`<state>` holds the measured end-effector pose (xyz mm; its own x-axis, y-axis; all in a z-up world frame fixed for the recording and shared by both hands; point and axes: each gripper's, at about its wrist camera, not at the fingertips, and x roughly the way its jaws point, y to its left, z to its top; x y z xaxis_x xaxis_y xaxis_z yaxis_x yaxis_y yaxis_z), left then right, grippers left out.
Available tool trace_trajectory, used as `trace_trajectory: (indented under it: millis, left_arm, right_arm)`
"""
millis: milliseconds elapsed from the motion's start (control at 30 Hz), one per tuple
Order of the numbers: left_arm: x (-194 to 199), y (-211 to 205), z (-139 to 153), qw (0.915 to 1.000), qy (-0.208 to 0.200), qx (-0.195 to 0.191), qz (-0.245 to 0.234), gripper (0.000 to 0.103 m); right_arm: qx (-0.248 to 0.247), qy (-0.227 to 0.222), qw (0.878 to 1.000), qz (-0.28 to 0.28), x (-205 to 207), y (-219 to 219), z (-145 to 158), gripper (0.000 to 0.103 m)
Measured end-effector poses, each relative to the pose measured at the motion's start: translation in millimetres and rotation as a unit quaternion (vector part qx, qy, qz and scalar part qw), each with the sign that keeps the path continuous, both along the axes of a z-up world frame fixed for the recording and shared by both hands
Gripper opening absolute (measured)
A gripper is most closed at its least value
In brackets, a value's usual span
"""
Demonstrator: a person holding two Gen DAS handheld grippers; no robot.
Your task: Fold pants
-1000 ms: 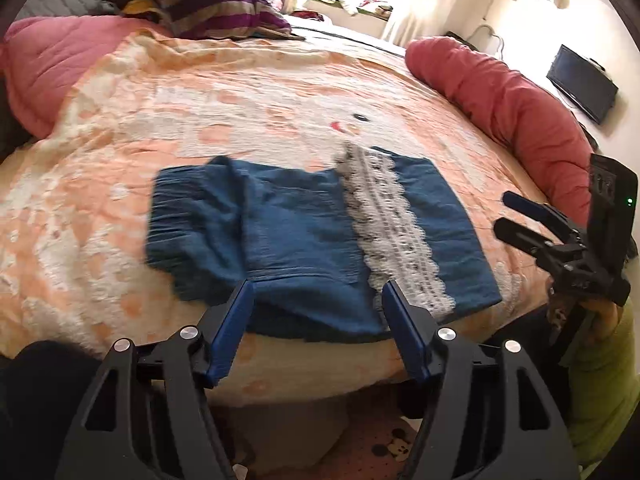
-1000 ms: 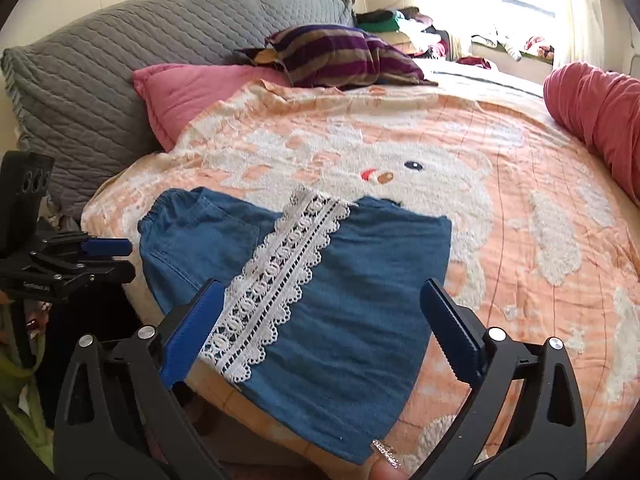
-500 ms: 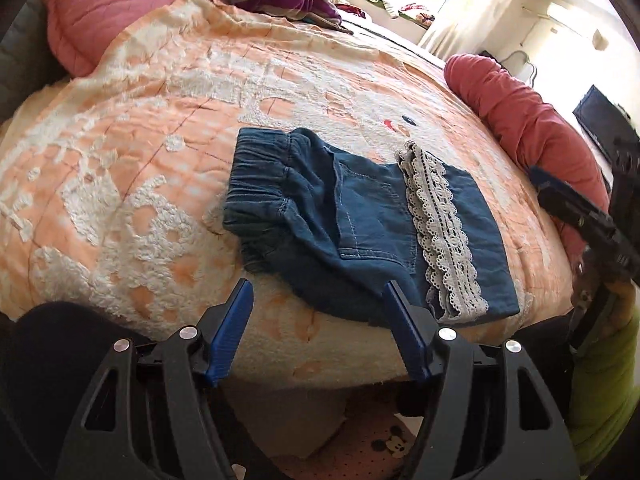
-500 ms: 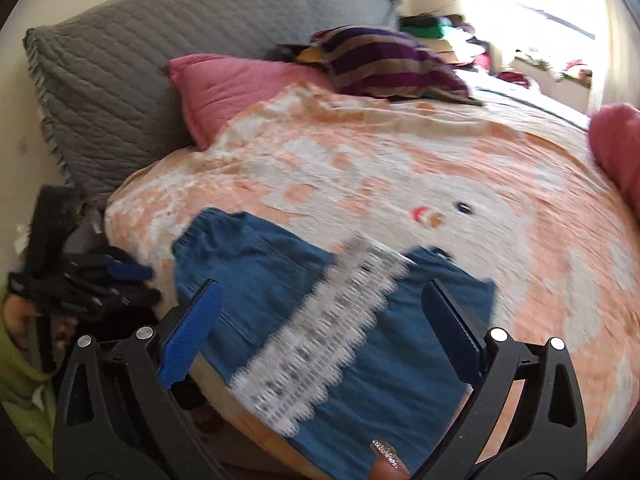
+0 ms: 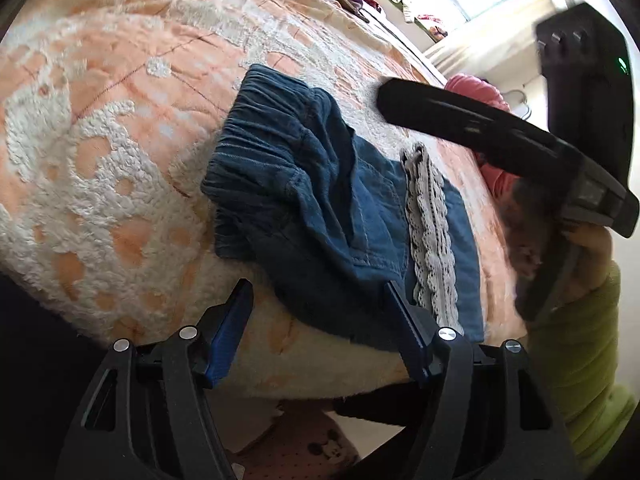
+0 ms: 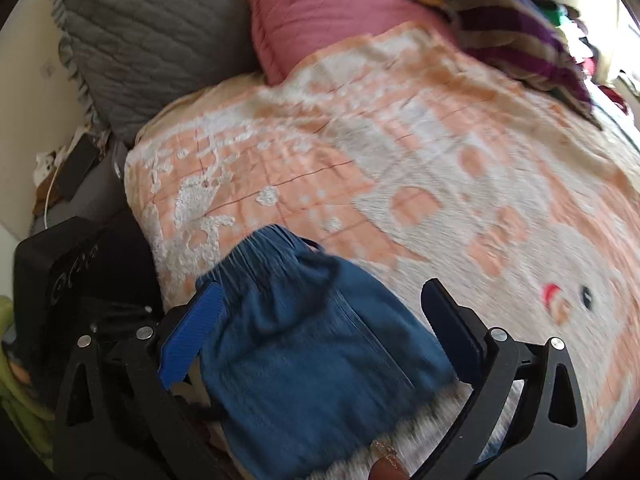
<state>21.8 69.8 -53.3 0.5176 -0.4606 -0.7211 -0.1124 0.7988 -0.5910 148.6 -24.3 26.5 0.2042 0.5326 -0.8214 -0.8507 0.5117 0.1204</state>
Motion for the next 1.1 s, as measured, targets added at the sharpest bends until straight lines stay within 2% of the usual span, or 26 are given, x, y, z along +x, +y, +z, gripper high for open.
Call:
trace_trajectory:
  millis: [167,400,467,533,600,633,667,733,933,1100]
  left_arm:
    - [7,4,-5,0.9999,-0.006,-0.009,0.012,0.059]
    - [7,5,-10,0.9997,-0.012,-0.017,0.016,0.058]
    - [10,4,-10,0.9996,-0.015,-0.018,0.017,0.058]
    - [14,4,-11,0.9992,-0.021,-0.028,0.021,0.058]
    - [16,6,-13,0.9986,-0.023,-0.039,0.027,0.058]
    - [15,6,-12,0.9983,-0.026,-0.043,0.029,0.058]
    - [15,5,-10,0.9982,-0.029,-0.043,0.029,0.058]
    - [13,1,-4,0.9980,-0.039,-0.043,0.024,0.049]
    - [23,-27,20,0.9961,-0.075,-0.044,-0.013,0.047]
    - [36,-63,41,0.9931,-0.098,-0.039,-0.050,0.047]
  right_arm:
    - [-0.018,0.041,0.999,0.021,10,29,-23,0.094]
    - [-0.020,0.082,0.996,0.035,19,51,-45,0.094]
    - [-0.019,0.091,0.995,0.041,19,57,-51,0.086]
    - [-0.018,0.103,0.993,0.053,17,60,-58,0.069]
    - [-0.013,0.115,0.992,0.058,17,59,-62,0.056]
    - [-0.010,0.108,0.992,0.060,16,56,-61,0.047]
    - [-0.004,0.107,0.992,0.062,16,52,-58,0.044]
    - [0.034,0.119,0.991,0.052,21,34,-45,0.037]
    - [0.128,0.120,0.984,0.038,26,-29,1,0.035]
    - [0.161,0.092,0.982,0.021,23,-84,30,0.035]
